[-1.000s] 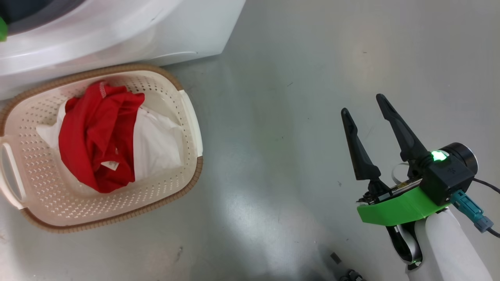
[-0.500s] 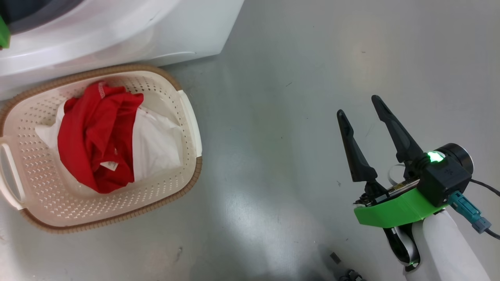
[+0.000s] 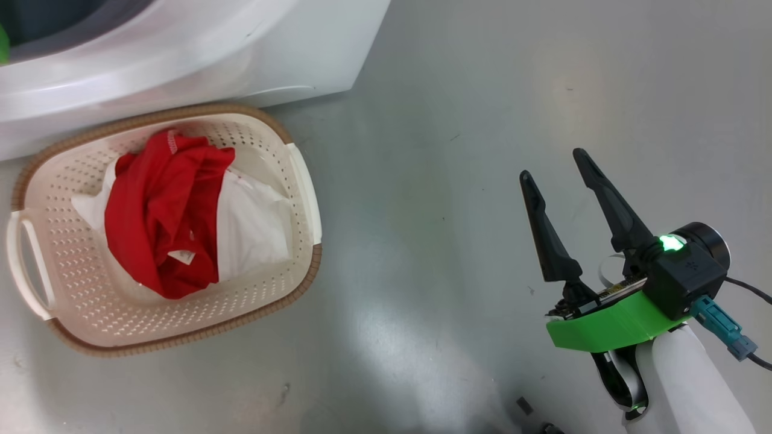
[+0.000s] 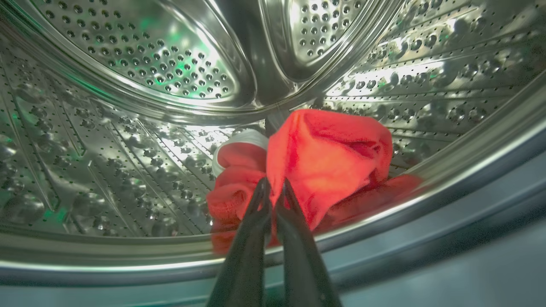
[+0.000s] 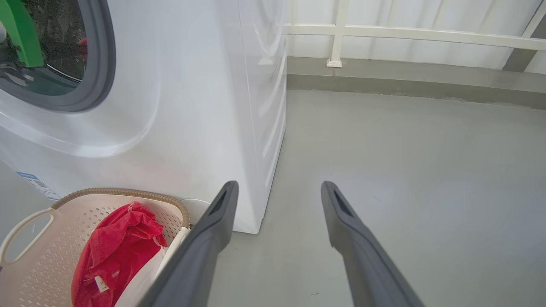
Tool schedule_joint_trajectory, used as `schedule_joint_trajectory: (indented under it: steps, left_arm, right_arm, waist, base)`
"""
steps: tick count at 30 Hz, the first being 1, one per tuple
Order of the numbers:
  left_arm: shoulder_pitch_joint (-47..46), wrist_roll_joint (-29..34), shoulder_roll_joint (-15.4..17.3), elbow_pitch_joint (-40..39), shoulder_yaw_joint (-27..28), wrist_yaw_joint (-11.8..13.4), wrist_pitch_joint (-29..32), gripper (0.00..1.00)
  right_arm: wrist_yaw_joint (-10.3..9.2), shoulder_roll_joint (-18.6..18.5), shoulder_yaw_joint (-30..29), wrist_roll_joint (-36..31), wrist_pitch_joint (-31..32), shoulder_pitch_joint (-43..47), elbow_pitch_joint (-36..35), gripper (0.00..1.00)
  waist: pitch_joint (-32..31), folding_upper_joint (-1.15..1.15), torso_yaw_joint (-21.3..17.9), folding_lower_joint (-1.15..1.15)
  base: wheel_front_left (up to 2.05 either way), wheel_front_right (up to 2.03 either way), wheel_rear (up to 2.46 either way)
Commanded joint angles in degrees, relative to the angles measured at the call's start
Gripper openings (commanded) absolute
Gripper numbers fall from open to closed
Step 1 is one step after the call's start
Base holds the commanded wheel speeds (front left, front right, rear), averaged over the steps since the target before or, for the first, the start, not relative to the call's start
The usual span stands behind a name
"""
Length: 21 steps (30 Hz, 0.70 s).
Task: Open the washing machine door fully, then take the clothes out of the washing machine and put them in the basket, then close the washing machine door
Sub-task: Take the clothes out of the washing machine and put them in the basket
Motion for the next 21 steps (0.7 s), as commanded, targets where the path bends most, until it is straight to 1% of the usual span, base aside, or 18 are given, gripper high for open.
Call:
schedule_joint_trajectory:
  steps: [1, 6, 13, 21]
  left_arm:
    - [-1.2, -0.2, 2.8, -1.6, 0.4, 0.5, -0.9, 0.0]
    - [0.2, -1.1, 2.4, -2.8, 0.8, 0.5, -2.9, 0.0]
    - [5.6, -3.4, 1.8, -8.2, 2.7, 0.2, -4.4, 0.0]
    - [15.9, -4.2, 1.8, -21.5, 6.0, 1.7, -4.4, 0.0]
  right_arm:
    - [0.35, -0.1, 0.9, 0.4, -0.4, 1.1, -1.1, 1.0]
    - [0.35, -0.1, 0.9, 0.3, -0.4, 0.7, -0.8, 1.0]
    - [0.35, -0.1, 1.2, 0.2, -0.4, 0.2, -0.3, 1.0]
    - [0.35, -0.1, 1.4, 0.2, -0.4, -0.3, 0.2, 1.0]
  waist:
    - [-0.2, 0.0, 0.3, 0.0]
    - [-0.8, 0.0, 1.2, 0.0]
    - [-2.1, 0.0, 2.6, 0.0]
    - [-4.6, 0.0, 4.0, 0.0]
  base:
    - [0.0, 0.0, 0.0]
    - [0.0, 0.0, 0.0]
    - [0.0, 0.0, 0.0]
    - [0.0, 0.0, 0.0]
